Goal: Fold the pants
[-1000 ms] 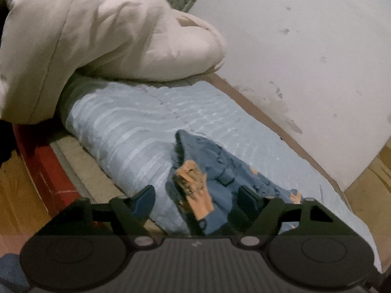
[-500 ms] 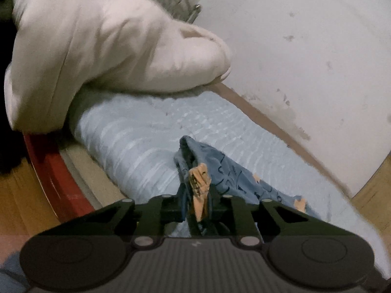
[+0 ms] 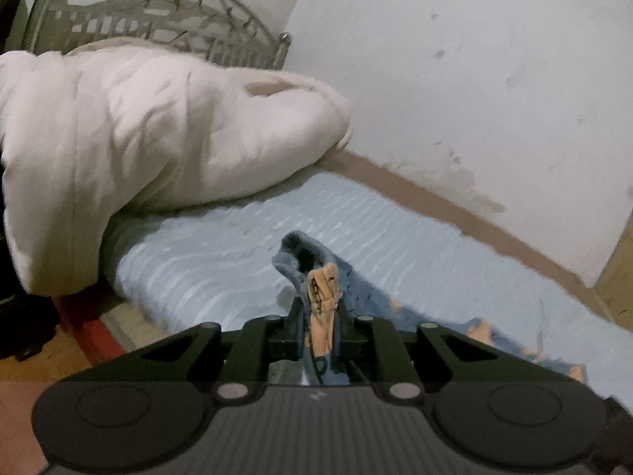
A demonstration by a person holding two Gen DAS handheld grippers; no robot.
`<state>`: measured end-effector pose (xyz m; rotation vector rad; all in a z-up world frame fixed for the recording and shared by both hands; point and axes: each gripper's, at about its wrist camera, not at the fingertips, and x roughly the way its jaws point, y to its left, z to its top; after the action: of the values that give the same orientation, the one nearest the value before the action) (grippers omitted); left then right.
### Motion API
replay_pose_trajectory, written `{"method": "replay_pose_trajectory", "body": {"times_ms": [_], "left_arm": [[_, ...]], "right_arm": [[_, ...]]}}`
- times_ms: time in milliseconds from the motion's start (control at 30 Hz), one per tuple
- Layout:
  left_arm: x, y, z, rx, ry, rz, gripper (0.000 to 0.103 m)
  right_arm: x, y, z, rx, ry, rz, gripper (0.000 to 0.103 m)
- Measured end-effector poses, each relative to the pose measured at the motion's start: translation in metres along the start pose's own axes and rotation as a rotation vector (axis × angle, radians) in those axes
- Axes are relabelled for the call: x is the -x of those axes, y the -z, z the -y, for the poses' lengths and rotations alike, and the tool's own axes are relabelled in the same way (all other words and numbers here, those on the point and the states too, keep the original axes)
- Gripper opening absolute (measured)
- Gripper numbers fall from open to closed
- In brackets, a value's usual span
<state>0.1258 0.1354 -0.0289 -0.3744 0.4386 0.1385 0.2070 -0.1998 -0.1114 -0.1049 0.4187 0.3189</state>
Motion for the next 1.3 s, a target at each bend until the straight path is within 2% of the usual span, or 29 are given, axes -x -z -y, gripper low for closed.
{"method": "replay_pose_trajectory", "body": {"times_ms": [200, 333, 500, 567, 733, 833, 967, 1067, 1133, 1200, 1300], "left_arm": [[0.017, -0.018, 0.031, -0.049, 0.121, 0.076, 0.014], [0.021, -0.028, 0.060, -0.106, 0.196, 0.103, 0.014], [0.023, -0.034, 0.106, -0.203, 0.307, 0.120, 0.014], [0.022, -0.032, 0.128, -0.244, 0.355, 0.112, 0.014], [0.015, -0.011, 0.188, -0.385, 0.467, 0.055, 0.014], [0.004, 0.012, 0.224, -0.464, 0.501, 0.006, 0.014], [-0.020, 0.051, 0.261, -0.548, 0.512, -0.092, 0.015], [-0.036, 0.076, 0.276, -0.572, 0.506, -0.187, 0.016], [-0.042, 0.086, 0.277, -0.566, 0.505, -0.242, 0.026], [-0.041, 0.089, 0.271, -0.552, 0.530, -0.267, 0.064], [-0.031, 0.086, 0.257, -0.517, 0.545, -0.243, 0.080]], "right_arm": [[0.002, 0.002, -0.008, 0.039, 0.035, 0.031, 0.102], [0.003, 0.000, -0.005, 0.017, 0.021, 0.036, 0.102], [0.034, -0.010, 0.007, -0.021, 0.028, 0.126, 0.102], [0.046, -0.011, 0.015, -0.020, 0.028, 0.129, 0.102], [0.079, -0.005, 0.049, -0.033, 0.145, 0.126, 0.102], [0.099, 0.004, 0.073, -0.042, 0.240, 0.108, 0.102], [0.122, 0.019, 0.097, -0.075, 0.335, 0.085, 0.102], [0.134, 0.031, 0.113, -0.112, 0.397, 0.065, 0.102], [0.138, 0.038, 0.118, -0.128, 0.417, 0.058, 0.102], [0.142, 0.045, 0.122, -0.137, 0.428, 0.050, 0.102], [0.139, 0.051, 0.126, -0.147, 0.428, 0.039, 0.102]]}}
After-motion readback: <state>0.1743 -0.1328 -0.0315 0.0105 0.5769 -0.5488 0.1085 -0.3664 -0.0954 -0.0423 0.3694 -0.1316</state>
